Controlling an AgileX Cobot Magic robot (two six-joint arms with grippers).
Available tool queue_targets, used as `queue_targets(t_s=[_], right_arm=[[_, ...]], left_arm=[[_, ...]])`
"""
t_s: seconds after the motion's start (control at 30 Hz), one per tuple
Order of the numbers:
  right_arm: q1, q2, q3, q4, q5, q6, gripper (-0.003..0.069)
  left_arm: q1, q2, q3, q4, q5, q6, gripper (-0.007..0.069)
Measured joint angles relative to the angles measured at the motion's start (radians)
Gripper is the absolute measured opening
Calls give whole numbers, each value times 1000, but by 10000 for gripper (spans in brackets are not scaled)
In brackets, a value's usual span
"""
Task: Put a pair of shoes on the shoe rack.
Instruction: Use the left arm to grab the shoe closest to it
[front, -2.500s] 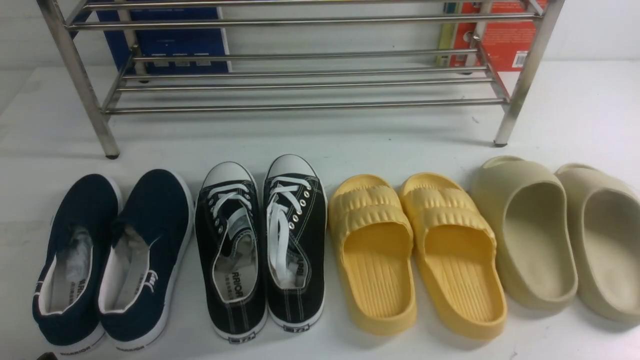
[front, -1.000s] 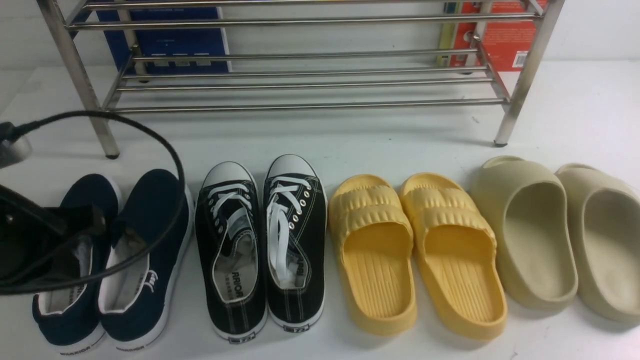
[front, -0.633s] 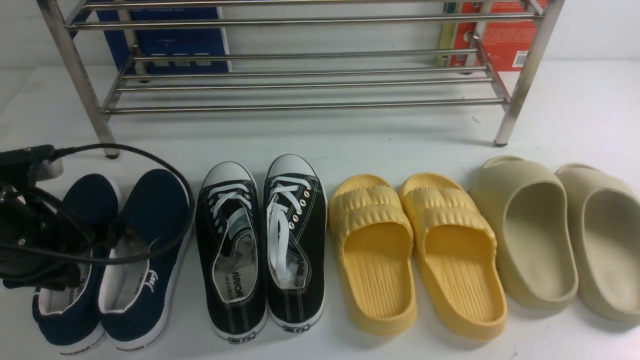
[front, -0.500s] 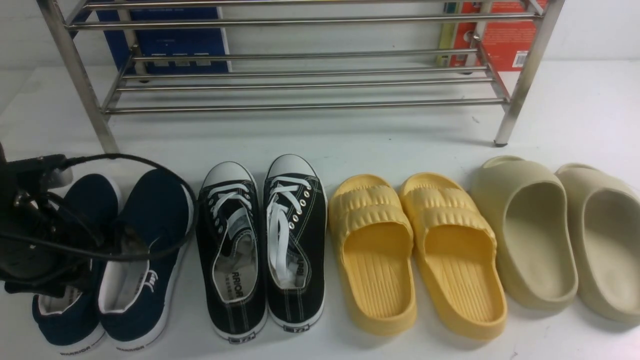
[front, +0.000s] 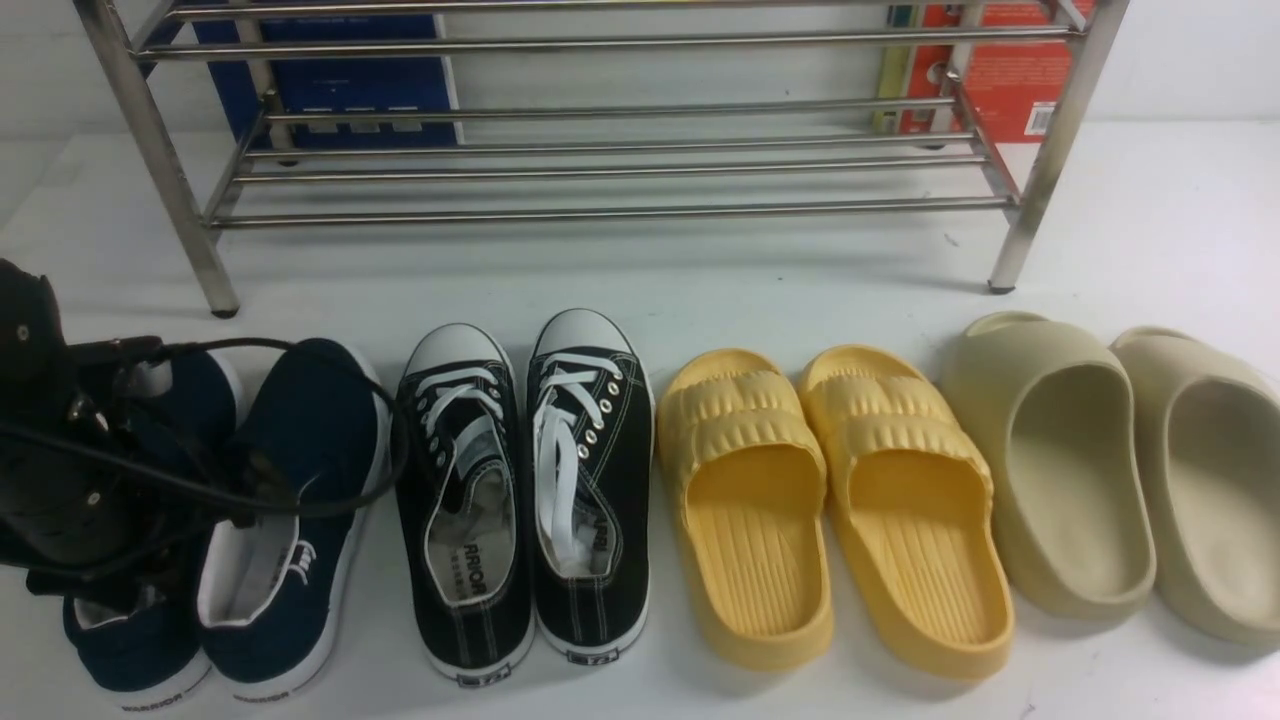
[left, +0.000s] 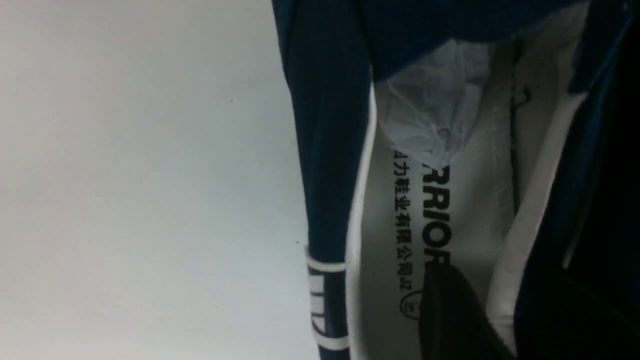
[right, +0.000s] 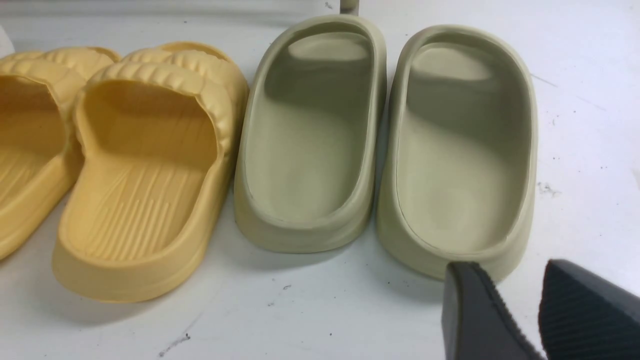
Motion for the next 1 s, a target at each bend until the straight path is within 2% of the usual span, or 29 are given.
queue_targets(t_s=[0.2, 0.53, 1.0], right_arm=[[0, 0, 0, 0, 0, 0, 239], [0, 0, 0, 0, 0, 0, 239], [0, 0, 0, 0, 0, 0, 239]], left_arm=[[0, -45, 3, -38, 3, 1, 253], [0, -60, 5, -77, 73, 94, 261], [0, 8, 8, -62, 17, 151, 259]])
